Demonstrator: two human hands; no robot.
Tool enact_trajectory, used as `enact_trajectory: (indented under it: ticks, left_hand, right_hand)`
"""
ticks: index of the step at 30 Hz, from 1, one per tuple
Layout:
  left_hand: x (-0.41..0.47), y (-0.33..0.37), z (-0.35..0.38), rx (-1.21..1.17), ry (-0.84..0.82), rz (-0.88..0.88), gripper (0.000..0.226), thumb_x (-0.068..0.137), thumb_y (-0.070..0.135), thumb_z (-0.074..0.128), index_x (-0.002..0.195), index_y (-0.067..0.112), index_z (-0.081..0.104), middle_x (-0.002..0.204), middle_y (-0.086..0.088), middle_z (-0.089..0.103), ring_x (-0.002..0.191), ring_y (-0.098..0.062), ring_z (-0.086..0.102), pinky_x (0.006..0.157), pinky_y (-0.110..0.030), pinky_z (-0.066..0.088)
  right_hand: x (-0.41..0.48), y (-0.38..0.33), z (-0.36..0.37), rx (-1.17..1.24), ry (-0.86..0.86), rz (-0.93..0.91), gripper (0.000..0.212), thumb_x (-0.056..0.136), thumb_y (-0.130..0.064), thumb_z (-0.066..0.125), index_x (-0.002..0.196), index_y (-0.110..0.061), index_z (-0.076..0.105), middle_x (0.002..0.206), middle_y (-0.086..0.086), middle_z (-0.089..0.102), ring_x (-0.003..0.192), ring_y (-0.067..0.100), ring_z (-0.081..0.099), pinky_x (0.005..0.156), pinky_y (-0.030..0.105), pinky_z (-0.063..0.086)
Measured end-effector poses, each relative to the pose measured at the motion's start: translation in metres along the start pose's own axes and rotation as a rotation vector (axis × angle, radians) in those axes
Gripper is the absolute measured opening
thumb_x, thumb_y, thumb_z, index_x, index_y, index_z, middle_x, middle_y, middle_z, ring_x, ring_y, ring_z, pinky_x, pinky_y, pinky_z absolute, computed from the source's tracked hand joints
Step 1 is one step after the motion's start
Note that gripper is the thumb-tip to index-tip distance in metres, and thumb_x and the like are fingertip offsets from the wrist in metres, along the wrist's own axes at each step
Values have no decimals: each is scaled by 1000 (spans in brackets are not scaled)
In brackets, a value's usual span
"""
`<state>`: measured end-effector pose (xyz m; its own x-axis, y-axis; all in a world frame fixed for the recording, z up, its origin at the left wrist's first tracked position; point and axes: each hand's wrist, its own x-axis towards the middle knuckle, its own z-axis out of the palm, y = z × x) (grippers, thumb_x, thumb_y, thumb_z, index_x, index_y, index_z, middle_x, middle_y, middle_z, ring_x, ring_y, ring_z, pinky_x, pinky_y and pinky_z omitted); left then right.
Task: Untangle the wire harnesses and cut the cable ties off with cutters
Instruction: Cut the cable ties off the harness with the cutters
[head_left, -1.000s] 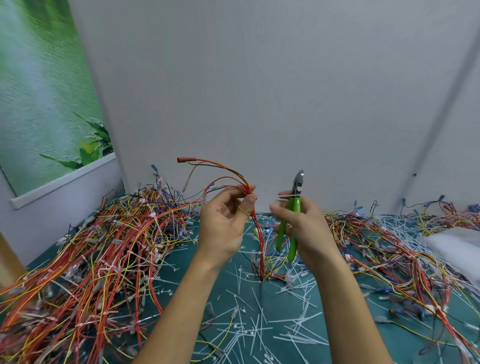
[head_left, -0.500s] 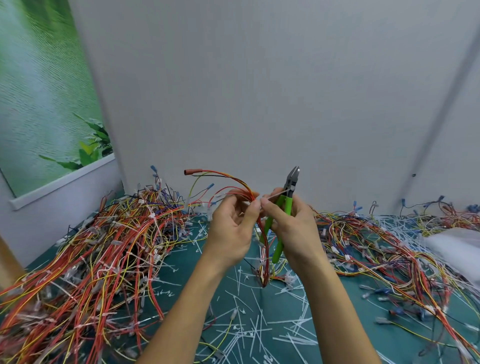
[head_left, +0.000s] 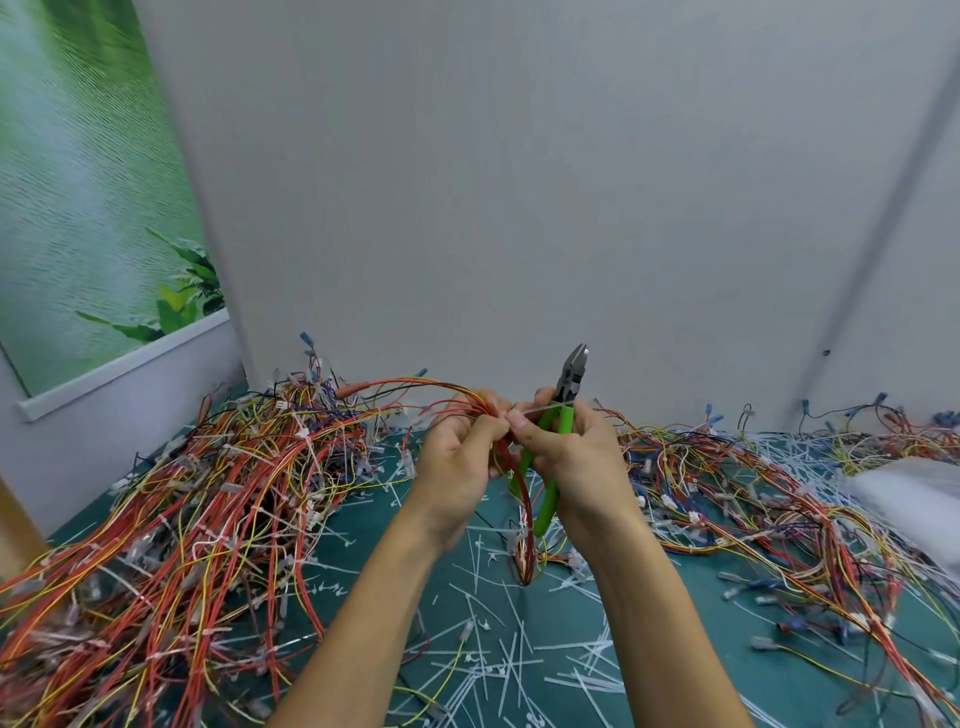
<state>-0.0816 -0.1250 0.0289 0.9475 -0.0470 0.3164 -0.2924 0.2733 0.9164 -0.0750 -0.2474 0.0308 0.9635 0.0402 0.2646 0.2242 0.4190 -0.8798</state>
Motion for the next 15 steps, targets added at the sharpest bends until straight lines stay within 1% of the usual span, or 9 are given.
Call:
enact_trajectory:
  ticks: [2, 3, 4, 5, 7, 9, 11, 13, 15]
  left_hand:
    - [0, 0, 0, -13, -16, 3, 24, 85, 22, 55, 72, 32, 74, 81, -5, 63, 67, -13, 50, 54, -22, 36]
    - [1, 0, 0, -15, -13, 5, 22, 85, 22, 56, 73, 30, 73, 83, -10, 59, 69, -18, 48, 54, -23, 36]
    - [1, -1, 0, -12, -4, 7, 16, 84, 21, 56, 77, 26, 70, 84, -13, 55, 70, -24, 45, 54, -25, 35]
    - [2, -1, 0, -5, 7, 14, 9, 84, 21, 56, 82, 23, 65, 85, -14, 53, 72, -27, 43, 54, -26, 36]
    - [3, -3, 0, 11, 27, 30, 3, 84, 20, 57, 85, 20, 59, 81, -13, 50, 70, -26, 43, 52, -27, 36]
    - [3, -2, -1, 16, 27, 47, 10, 84, 20, 57, 80, 27, 62, 78, -11, 53, 68, -21, 46, 51, -25, 38]
    - [2, -1, -1, 22, 7, 66, 16, 85, 19, 56, 77, 32, 63, 82, -12, 56, 70, -23, 48, 52, -26, 38]
    - [2, -1, -2, 30, -4, 87, 11, 86, 17, 55, 82, 26, 58, 86, -14, 57, 77, -26, 49, 55, -30, 37]
    - [3, -2, -2, 17, -17, 99, 5, 87, 14, 53, 86, 18, 52, 85, -9, 60, 82, -25, 55, 55, -26, 39]
  right_hand:
    - [0, 0, -1, -9, 7, 9, 21, 89, 3, 72, 97, -12, 62, 87, 10, 72, 75, 27, 68, 61, 42, 59]
    - [1, 0, -2, -23, 8, 7, 20, 89, 2, 72, 98, -11, 61, 87, 10, 72, 76, 28, 67, 64, 46, 60]
    - [2, 0, -3, -44, 10, 1, 19, 89, 2, 72, 99, -11, 61, 87, 10, 72, 78, 30, 67, 69, 53, 59]
    - [2, 0, -4, -69, 14, -6, 18, 90, 1, 72, 100, -10, 62, 87, 10, 72, 79, 31, 66, 75, 59, 57]
    - [2, -1, -4, -105, 23, -17, 17, 90, 0, 73, 101, -9, 63, 85, 8, 71, 81, 29, 67, 84, 63, 55]
    - [2, -2, -4, -121, 20, -23, 17, 90, -1, 74, 101, -10, 63, 85, 6, 73, 81, 26, 69, 84, 59, 57]
    - [1, -2, -3, -133, 15, -31, 18, 89, -2, 74, 100, -12, 64, 84, 4, 74, 79, 21, 71, 80, 49, 59]
    - [1, -1, -3, -114, 20, -20, 19, 89, -2, 75, 100, -12, 63, 84, 4, 75, 78, 21, 71, 76, 47, 59]
    - [0, 0, -1, -67, 30, 14, 20, 88, -2, 75, 99, -13, 63, 84, 6, 74, 74, 22, 70, 66, 45, 57]
